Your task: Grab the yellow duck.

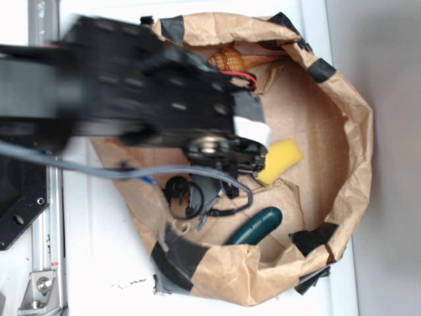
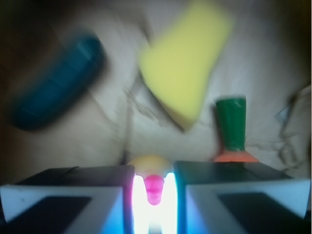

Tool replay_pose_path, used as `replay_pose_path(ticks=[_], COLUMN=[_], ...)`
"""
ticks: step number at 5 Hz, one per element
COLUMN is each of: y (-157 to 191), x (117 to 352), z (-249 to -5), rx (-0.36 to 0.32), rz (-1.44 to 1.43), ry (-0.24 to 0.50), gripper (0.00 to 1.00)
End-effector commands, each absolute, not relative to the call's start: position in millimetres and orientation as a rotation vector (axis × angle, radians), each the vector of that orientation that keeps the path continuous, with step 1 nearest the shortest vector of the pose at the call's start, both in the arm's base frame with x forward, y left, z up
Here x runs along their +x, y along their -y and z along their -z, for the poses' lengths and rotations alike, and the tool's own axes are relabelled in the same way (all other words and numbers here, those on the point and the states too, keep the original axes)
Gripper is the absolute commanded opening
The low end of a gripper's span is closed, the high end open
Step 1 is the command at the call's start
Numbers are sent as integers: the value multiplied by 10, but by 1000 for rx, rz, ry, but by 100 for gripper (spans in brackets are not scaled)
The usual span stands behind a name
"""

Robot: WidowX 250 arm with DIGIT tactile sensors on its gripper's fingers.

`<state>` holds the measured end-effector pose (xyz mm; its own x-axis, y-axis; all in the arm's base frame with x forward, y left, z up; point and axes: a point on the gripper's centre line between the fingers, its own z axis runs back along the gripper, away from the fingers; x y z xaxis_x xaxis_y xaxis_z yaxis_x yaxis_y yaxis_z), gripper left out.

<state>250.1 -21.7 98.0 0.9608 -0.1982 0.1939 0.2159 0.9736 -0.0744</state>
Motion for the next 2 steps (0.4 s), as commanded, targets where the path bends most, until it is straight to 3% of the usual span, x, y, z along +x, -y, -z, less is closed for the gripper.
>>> replay_pose_path(ticks=[1,2], y=[202,146], x=[2556,2540], z=[-1309,-1494], rx=[-41,-10], rz=[68,-55], ry=[250,245], gripper=[0,0])
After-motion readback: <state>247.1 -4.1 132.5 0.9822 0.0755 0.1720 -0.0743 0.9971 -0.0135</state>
